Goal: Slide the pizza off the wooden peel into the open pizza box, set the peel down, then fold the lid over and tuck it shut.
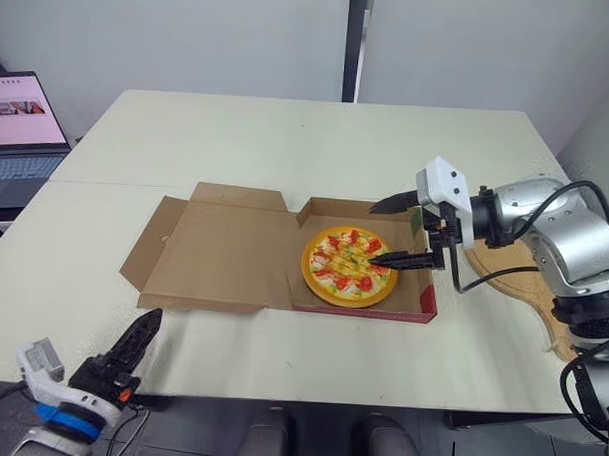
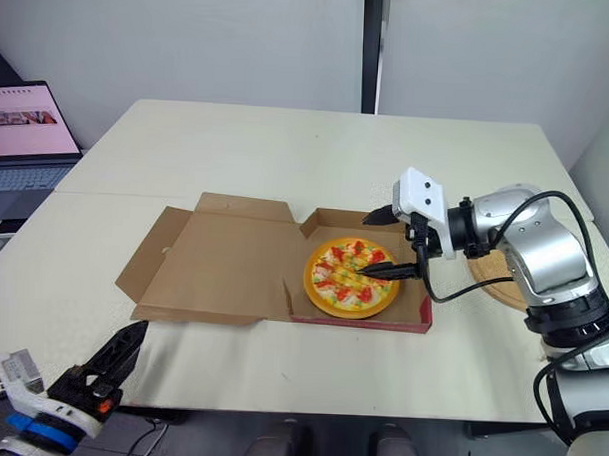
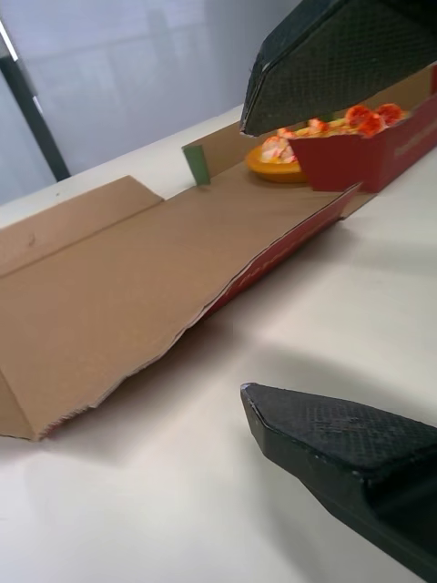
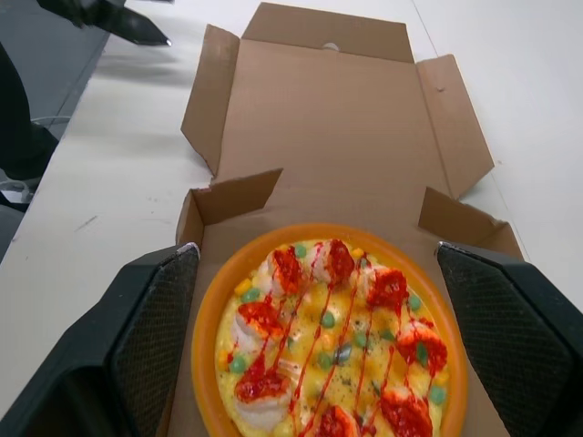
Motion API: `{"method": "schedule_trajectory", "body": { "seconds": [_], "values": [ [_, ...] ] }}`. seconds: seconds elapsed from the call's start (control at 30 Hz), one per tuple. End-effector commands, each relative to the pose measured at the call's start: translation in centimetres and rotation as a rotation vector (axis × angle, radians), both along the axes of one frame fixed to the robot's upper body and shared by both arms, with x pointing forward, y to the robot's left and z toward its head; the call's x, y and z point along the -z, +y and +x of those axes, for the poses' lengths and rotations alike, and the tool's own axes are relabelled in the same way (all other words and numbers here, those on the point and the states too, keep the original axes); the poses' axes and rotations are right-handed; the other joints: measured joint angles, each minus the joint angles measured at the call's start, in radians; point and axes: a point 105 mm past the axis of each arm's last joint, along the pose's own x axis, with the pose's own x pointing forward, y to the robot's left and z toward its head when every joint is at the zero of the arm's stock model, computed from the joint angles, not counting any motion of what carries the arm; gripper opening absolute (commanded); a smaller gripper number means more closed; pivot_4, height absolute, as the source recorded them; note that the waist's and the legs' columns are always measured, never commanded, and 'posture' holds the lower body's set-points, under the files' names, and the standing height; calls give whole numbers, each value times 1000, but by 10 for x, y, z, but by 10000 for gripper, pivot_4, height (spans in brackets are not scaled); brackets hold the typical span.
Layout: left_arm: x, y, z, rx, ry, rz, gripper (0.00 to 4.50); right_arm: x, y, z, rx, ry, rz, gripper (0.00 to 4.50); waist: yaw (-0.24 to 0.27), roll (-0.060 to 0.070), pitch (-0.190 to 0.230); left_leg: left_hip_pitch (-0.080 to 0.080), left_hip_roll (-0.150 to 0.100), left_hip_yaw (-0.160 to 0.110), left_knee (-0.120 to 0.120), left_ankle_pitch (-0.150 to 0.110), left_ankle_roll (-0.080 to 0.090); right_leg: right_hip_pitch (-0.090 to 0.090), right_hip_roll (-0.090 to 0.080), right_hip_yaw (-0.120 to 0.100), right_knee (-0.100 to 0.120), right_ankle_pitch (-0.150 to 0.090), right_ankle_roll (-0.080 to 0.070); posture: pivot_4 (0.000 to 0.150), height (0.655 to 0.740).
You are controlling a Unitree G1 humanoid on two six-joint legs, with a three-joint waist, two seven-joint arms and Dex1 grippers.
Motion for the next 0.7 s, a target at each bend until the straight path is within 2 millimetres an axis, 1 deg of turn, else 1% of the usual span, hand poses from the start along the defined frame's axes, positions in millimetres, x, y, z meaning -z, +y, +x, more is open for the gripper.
{"method": "schedule_trajectory", "body": {
  "seconds": [0.03, 0.13, 0.17, 0.27, 0.4, 0.5, 0.63, 0.7],
  "values": [
    [-4, 7, 14, -109, -22, -61, 45000, -14, 2, -2, -22, -62, -1, 44642, 0, 0, 0, 0, 0, 0, 0, 0, 0, 0, 0, 0, 0, 0, 0, 1500, 7400],
    [-2, 17, 29, -225, -16, -105, 45000, -15, 1, -2, -22, -61, -7, 44642, -1, 0, 0, 0, 0, 0, 0, 0, 0, 0, 0, 0, 0, 0, 0, 1500, 7400],
    [0, 17, 32, -241, -11, -122, 45000, -16, 1, -2, -21, -60, -7, 44642, -1, 0, 0, 0, 0, 0, 0, 0, 0, 0, 0, 0, 0, 0, 0, 1500, 7400],
    [4, 11, 40, -230, 2, -141, 45000, -17, 1, -2, -21, -58, -7, 44642, -3, 0, 0, 0, 0, 0, 0, 0, 0, 0, 0, 0, 0, 0, 0, 1500, 7400],
    [4, 4, 46, -215, -6, -140, 45000, -19, 1, -2, -22, -58, -8, 44642, -6, 0, 0, 0, 0, 0, 0, 0, 0, 0, 1, 0, 0, 0, 0, 1500, 7400],
    [4, 4, 48, -218, -14, -149, 39224, -19, 2, -3, -20, -58, -8, 45000, -6, 0, 0, 0, 0, 0, 0, 0, 0, 0, 1, 0, 0, 0, 0, 1500, 7400],
    [-1, 3, 48, -215, -32, -152, 27063, -19, 2, -3, -16, -58, -9, 45000, -7, 0, 0, 0, 0, 0, 0, 0, 0, 0, 1, 0, 0, 0, 0, 1500, 7400],
    [-5, 1, 47, -209, -37, -150, 19913, -19, 1, -3, -13, -59, -9, 45000, -7, 0, 0, 0, 0, 0, 0, 0, 0, 0, 1, 0, 0, 0, 0, 1500, 7400]
  ]
}}
